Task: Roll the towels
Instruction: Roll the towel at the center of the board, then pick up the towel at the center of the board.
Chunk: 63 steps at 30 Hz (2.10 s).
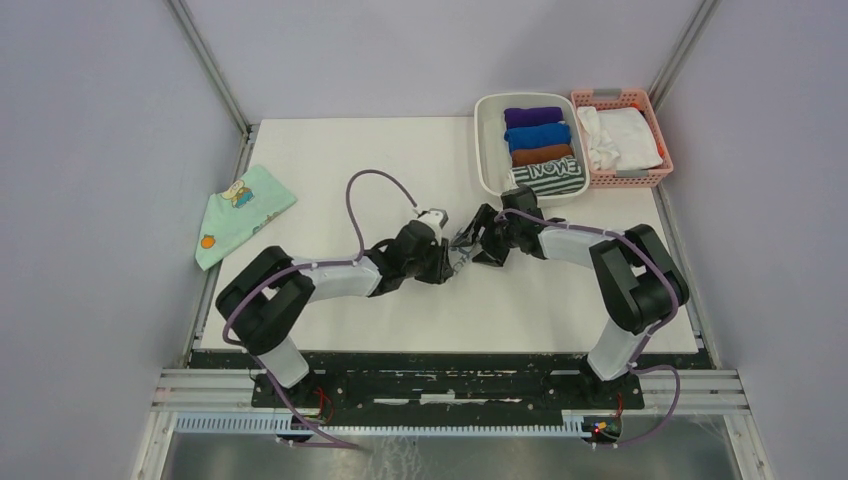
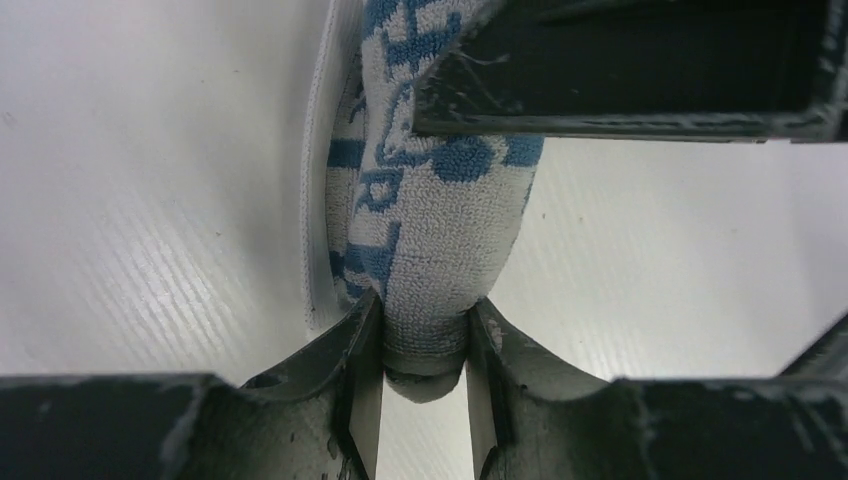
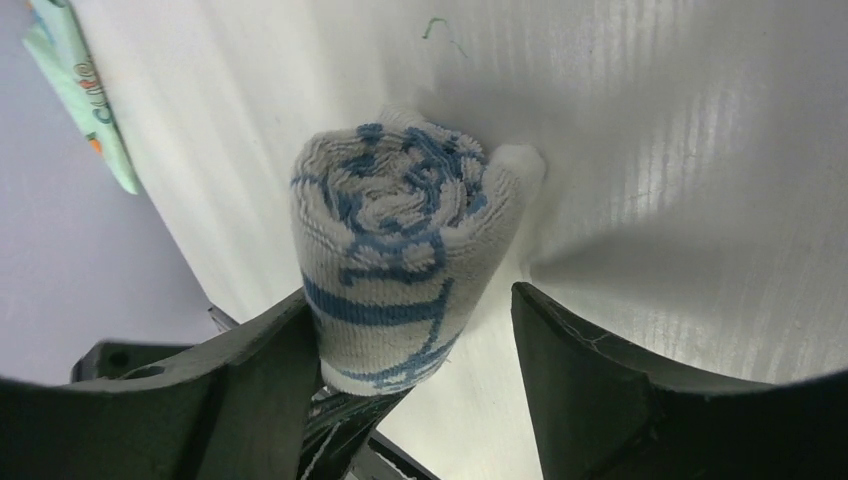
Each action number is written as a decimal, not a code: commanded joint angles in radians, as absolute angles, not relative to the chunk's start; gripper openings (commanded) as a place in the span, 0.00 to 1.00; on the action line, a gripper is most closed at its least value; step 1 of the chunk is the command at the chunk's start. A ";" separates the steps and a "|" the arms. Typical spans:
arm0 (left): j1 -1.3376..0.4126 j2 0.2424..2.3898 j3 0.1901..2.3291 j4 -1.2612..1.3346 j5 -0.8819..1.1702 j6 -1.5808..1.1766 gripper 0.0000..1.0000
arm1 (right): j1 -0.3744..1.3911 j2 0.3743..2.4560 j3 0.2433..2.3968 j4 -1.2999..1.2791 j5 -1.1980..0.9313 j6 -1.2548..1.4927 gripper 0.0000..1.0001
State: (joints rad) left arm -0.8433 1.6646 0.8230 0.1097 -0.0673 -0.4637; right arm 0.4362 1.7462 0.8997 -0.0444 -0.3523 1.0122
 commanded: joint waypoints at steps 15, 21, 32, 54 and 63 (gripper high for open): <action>-0.629 1.825 0.785 0.347 0.462 -0.846 0.27 | 0.425 1.787 0.775 0.257 -0.390 1.055 0.75; -0.629 1.871 0.812 0.340 0.483 -0.840 0.27 | 0.425 1.848 0.824 0.154 -0.375 1.023 0.70; -0.646 1.926 0.873 0.358 0.496 -0.782 0.31 | 0.454 1.888 0.892 0.018 -0.397 0.907 0.53; -0.411 1.226 0.904 -0.208 0.208 -0.507 0.88 | 0.208 1.758 1.393 -0.256 -0.553 0.545 0.36; -0.232 1.132 0.944 -0.376 0.132 -0.354 0.92 | 0.101 1.977 1.713 -0.264 -0.647 0.537 0.36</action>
State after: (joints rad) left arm -0.2687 1.1687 0.9138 -0.2825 0.1871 -0.4793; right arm 0.1078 1.8874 1.5932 -0.2672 -0.5793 0.5587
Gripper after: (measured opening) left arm 0.914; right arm 0.426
